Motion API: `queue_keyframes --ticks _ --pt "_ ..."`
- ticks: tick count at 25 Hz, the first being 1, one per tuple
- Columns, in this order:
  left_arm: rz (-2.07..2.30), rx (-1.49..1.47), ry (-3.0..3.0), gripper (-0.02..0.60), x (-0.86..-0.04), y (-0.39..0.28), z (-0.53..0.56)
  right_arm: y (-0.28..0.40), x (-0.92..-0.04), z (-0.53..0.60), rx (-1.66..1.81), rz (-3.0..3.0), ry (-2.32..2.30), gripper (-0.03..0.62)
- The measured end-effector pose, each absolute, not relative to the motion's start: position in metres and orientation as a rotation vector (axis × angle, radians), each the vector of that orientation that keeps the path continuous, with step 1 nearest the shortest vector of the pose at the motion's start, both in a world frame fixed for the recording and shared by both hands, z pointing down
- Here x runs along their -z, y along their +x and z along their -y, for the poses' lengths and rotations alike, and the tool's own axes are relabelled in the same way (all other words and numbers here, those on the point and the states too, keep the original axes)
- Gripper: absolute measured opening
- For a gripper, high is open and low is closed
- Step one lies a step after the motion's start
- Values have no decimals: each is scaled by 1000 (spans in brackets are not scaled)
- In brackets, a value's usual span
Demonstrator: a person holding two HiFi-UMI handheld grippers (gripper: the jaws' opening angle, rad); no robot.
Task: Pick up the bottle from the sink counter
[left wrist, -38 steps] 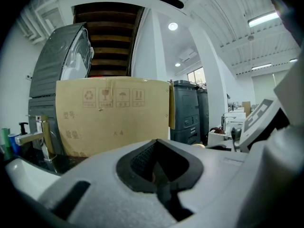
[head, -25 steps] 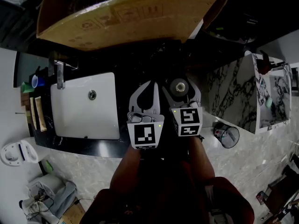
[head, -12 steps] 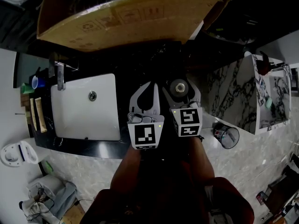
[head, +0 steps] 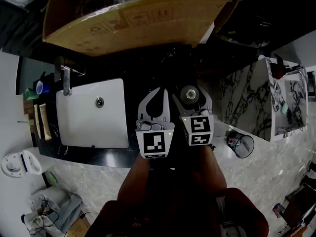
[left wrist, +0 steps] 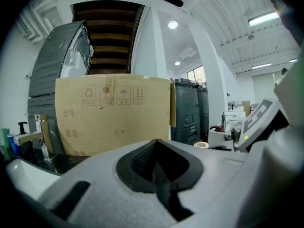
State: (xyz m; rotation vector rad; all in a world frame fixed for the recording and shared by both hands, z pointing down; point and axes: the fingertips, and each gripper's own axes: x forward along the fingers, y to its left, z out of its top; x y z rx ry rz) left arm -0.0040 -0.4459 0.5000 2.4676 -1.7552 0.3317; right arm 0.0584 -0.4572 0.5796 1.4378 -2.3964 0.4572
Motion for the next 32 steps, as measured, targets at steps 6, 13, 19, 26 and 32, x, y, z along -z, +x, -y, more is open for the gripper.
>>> queue_keyframes --ticks 6,13,19,26,32 --pt "1767 -322 2476 3 -491 -5 438 59 -576 445 -465 2402 1440 347" --pt "1786 -286 2495 3 -477 -6 425 55 -557 435 -415 2431 1451 344" --pt "1799 -268 2515 3 -464 -8 409 55 -536 423 -359 2453 1478 342" --pt "1806 -225 2549 3 -445 -7 395 55 -507 413 -274 2474 1511 342" --pt "1809 -172 2568 3 -428 -9 388 56 -480 408 -201 2489 1542 340"
